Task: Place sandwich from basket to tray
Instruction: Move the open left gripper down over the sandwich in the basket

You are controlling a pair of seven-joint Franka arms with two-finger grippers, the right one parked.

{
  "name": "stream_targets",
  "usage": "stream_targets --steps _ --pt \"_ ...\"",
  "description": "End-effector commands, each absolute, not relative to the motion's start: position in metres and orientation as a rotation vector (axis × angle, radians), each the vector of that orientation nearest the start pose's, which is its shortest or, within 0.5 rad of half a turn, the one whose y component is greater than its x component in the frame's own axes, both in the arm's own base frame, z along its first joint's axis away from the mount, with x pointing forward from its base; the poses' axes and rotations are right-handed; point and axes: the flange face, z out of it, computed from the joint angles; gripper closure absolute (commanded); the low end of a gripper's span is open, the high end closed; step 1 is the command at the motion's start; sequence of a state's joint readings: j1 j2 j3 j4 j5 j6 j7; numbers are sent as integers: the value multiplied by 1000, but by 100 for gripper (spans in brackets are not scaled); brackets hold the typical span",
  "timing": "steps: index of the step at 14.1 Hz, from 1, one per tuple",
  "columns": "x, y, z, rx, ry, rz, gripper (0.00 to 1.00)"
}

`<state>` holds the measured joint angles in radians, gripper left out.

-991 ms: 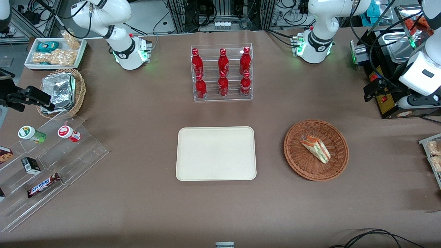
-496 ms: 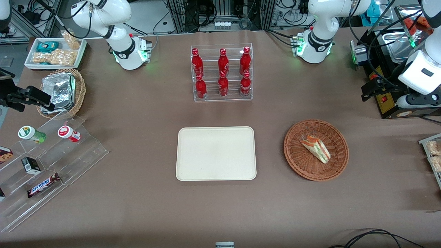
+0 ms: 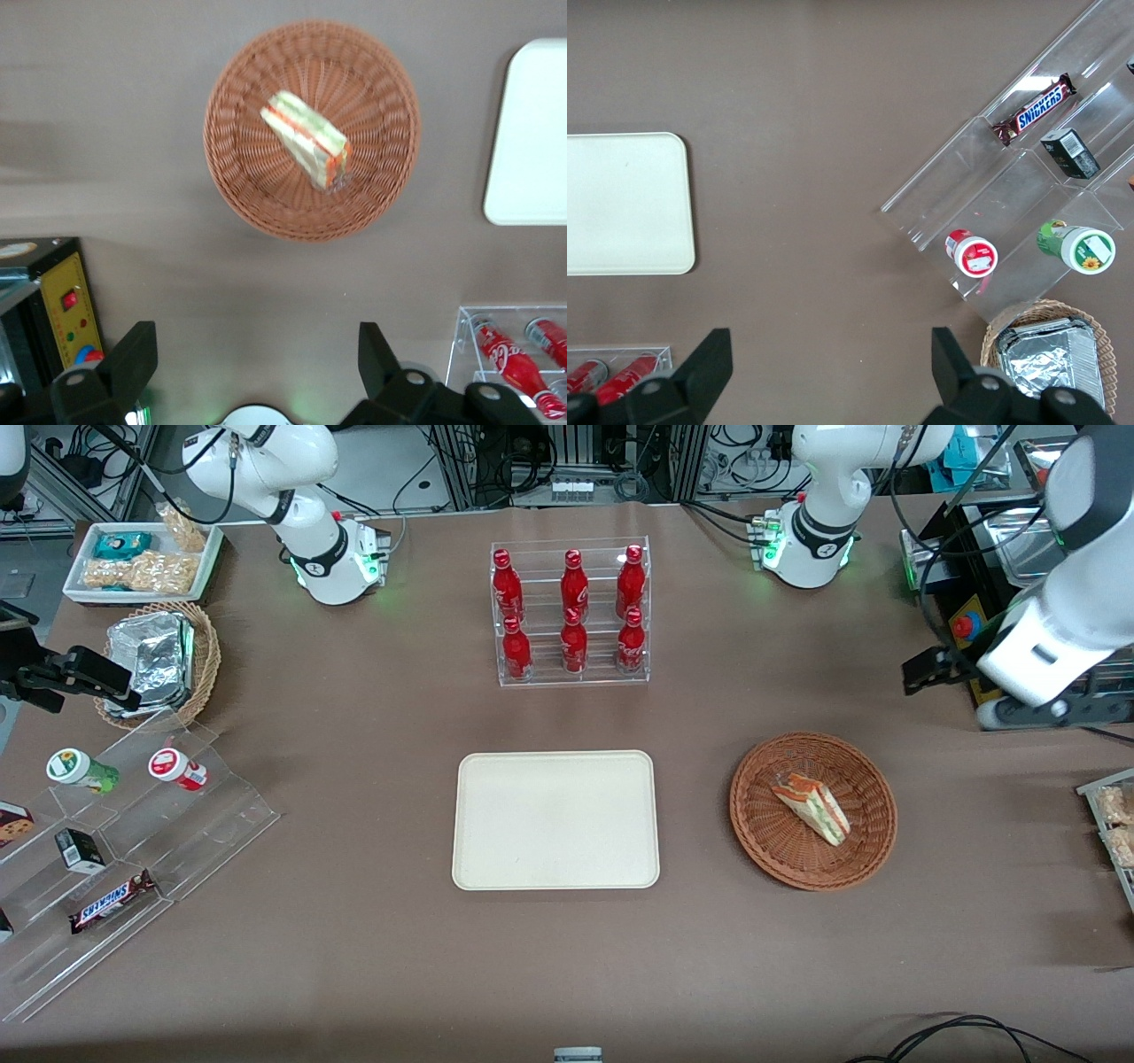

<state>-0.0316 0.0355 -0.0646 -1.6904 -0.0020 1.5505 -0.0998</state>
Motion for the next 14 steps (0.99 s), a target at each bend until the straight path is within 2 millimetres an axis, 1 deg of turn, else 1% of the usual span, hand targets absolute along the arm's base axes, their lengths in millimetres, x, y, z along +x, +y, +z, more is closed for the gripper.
stream_targets --steps 1,2,3,6,8,10,11,13,14 --pt "565 -62 499 -3111 -24 305 0" --pt "567 -70 477 -3110 -25 276 0" --pt "567 -71 455 -3108 -93 251 0" --pt "562 -77 404 -3088 -386 163 0" --pt "562 -91 380 -3030 -701 123 0" --pt "570 -106 361 -2872 -1135 94 0" --pt "575 -111 351 -2789 -1279 29 0" --pt "582 -114 325 -2648 -1524 -7 0" --pt "583 -114 315 -2622 -1575 -8 0"
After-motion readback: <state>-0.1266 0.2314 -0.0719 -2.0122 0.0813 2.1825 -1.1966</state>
